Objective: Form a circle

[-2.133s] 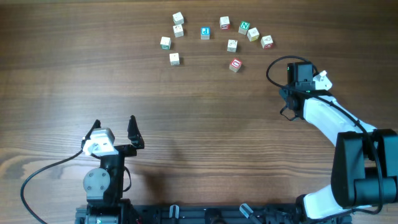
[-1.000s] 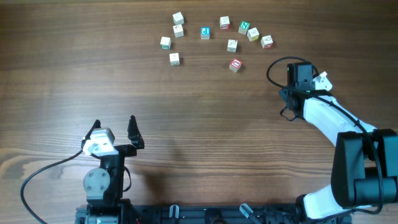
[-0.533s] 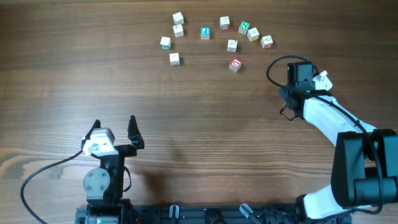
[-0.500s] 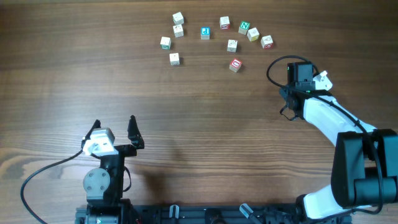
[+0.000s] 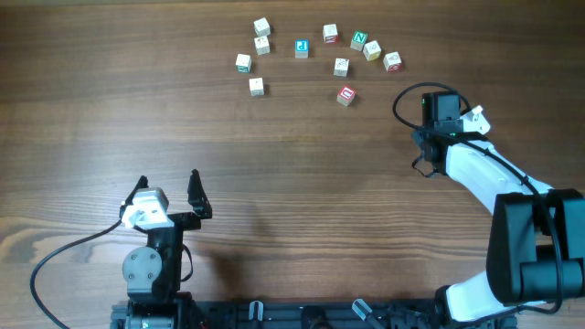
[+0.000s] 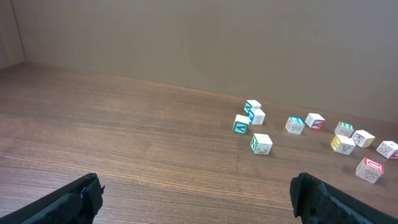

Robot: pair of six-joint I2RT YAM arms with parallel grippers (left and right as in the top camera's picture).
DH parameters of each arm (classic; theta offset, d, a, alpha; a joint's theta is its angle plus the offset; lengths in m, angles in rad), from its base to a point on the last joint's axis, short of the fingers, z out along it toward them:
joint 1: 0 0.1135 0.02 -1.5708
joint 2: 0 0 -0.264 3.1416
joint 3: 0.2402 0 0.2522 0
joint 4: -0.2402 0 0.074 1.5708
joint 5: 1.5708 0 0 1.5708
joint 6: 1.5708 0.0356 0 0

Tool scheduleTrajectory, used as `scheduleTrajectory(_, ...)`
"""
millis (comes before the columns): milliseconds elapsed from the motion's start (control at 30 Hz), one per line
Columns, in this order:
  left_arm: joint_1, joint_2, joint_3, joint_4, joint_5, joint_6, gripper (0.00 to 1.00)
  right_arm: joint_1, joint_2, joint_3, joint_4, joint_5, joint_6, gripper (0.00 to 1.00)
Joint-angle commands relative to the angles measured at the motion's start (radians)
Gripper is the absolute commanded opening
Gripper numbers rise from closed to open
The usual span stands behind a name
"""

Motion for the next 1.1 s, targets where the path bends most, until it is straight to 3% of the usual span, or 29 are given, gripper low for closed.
scheduleTrajectory(0,0.006,-0.009,-0.006,0.001,0.012,0.023,1.0,-0.004,0.016,0.008,0.037,-0.02,-0.1,0.05)
scheduleTrajectory(133,0.006,-0.009,-0.006,0.001,0.012,0.023,1.0,-0.003,0.01,0.009,0.061,-0.143,-0.238,0.05)
scheduleTrajectory(400,0.006,-0.009,-0.006,0.001,0.012,0.023,1.0,0.022,-0.047,0.009,-0.105,-0.183,-0.245,0.05)
scheduleTrajectory(700,0.006,-0.009,-0.006,0.001,0.012,0.023,1.0,0.043,-0.065,0.008,-0.247,-0.168,-0.064,0.05)
scheduleTrajectory(1067,0.006,-0.009,-0.006,0.001,0.012,0.023,1.0,0.121,-0.065,-0.029,-0.267,0.06,0.079,0.04)
